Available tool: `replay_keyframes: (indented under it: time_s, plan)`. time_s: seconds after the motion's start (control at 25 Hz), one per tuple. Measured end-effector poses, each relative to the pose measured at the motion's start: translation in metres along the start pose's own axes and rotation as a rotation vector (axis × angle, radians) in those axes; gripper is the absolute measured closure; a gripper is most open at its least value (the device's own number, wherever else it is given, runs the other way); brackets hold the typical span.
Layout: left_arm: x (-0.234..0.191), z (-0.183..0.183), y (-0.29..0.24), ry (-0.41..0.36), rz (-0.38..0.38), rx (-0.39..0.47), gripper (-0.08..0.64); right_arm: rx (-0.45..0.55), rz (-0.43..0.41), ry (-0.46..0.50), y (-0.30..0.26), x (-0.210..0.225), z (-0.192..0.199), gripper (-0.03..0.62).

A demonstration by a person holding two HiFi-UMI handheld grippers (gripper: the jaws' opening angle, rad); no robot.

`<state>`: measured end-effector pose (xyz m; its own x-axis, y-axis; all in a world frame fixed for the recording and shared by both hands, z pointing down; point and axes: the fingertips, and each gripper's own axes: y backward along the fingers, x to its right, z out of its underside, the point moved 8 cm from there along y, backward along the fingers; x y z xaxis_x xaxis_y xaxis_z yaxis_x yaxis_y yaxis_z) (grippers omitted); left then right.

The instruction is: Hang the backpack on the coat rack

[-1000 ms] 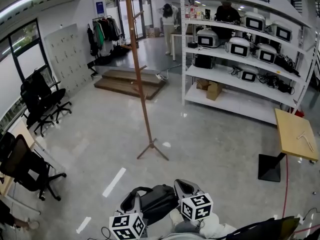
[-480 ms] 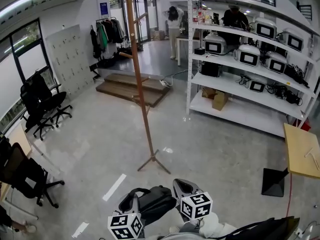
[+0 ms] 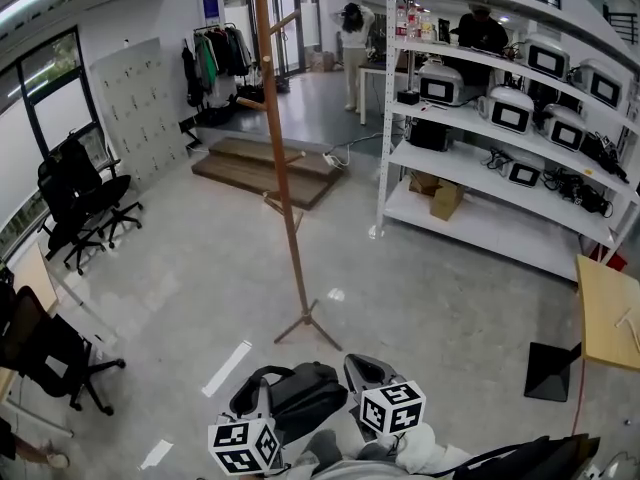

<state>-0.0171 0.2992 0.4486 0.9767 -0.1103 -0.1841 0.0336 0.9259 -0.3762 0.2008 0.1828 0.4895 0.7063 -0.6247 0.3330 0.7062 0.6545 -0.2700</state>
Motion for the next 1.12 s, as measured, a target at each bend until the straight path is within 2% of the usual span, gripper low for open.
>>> replay_keyframes:
  time_s: [0.28, 0.52, 1.12]
  plan:
    - [-0.012, -0.009, -0.037, -0.019, 0.005, 0.004, 0.502, -0.005, 0.04, -0.007, -0.024, 0.021, -0.003, 0.58]
    - [-0.019, -0.024, -0.073, -0.029, 0.046, 0.002, 0.502, 0.012, 0.079, -0.009, -0.048, 0.037, -0.016, 0.58]
    - [-0.054, -0.082, -0.175, -0.067, 0.121, -0.014, 0.502, 0.022, 0.096, -0.013, -0.16, 0.049, -0.062, 0.58]
